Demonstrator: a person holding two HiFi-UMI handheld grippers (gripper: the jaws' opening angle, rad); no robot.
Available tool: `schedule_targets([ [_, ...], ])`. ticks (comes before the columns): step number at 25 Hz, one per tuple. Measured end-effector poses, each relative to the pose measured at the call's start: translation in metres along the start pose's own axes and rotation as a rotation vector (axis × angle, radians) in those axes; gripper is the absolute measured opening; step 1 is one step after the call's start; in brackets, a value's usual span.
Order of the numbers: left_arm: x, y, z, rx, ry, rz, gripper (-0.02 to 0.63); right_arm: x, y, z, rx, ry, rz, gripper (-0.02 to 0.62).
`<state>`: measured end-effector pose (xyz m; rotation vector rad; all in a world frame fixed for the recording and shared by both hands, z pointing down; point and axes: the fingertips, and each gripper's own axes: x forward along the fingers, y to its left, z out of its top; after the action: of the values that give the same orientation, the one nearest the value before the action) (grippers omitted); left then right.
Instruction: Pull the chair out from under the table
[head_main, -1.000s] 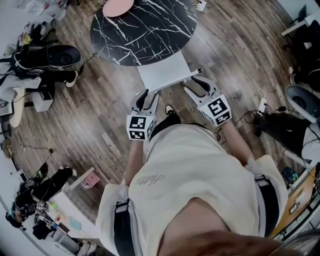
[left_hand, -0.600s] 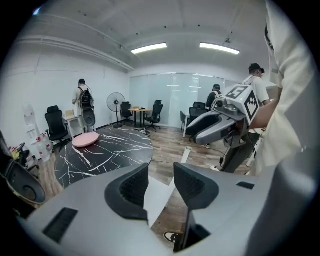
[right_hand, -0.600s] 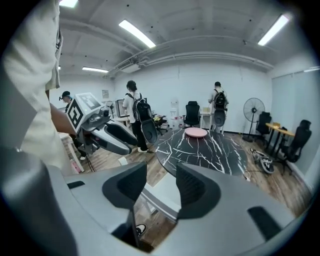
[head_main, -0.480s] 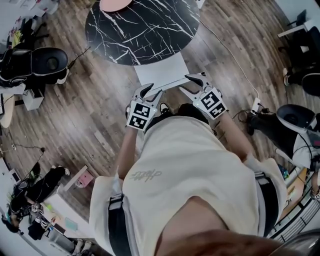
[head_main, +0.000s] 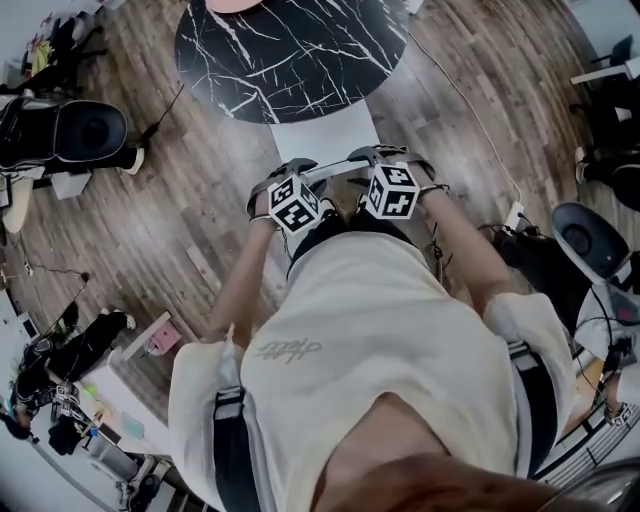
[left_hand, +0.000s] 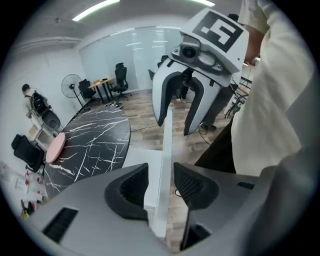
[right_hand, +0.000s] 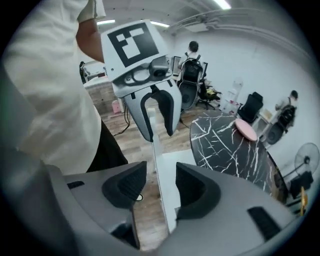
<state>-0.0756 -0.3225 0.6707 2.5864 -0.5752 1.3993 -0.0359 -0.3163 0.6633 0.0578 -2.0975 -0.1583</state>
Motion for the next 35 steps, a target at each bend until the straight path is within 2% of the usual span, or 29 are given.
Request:
schedule_targets([
  [2, 0.011, -0.004, -0.001, 0.03, 0.036, -0.027, 0.17, 0.012, 0.001, -0.002, -0.049, 0.028, 0.027, 0.195],
  [6, 0.036, -0.011, -0.01, 0.031, 0.12, -0.099, 0.17, 0.034, -0.003, -0.009, -0.12, 0.097, 0.078, 0.195],
  [11, 0.059, -0.011, -0.028, 0.089, 0.218, -0.106, 0.17, 0.063, 0.004, -0.02, -0.196, 0.171, 0.15, 0.195],
  [14, 0.067, -0.012, -0.032, 0.072, 0.231, -0.126, 0.162, 0.075, 0.005, -0.03, -0.225, 0.214, 0.168, 0.191],
  [17, 0.072, -0.013, -0.034, 0.059, 0.235, -0.148, 0.124, 0.083, 0.006, -0.035, -0.224, 0.228, 0.182, 0.174],
  [20, 0.072, -0.015, -0.035, 0.061, 0.237, -0.158, 0.098, 0.086, 0.008, -0.036, -0.211, 0.229, 0.201, 0.137],
  [22, 0.072, -0.015, -0.034, 0.079, 0.233, -0.143, 0.094, 0.085, 0.01, -0.037, -0.214, 0.231, 0.211, 0.089],
  [25, 0.073, -0.015, -0.034, 0.099, 0.238, -0.124, 0.091, 0.085, 0.011, -0.039, -0.209, 0.238, 0.211, 0.087],
  [35, 0.073, -0.021, -0.037, 0.088, 0.27, -0.132, 0.089, 0.085, 0.017, -0.039, -0.185, 0.251, 0.227, 0.084],
])
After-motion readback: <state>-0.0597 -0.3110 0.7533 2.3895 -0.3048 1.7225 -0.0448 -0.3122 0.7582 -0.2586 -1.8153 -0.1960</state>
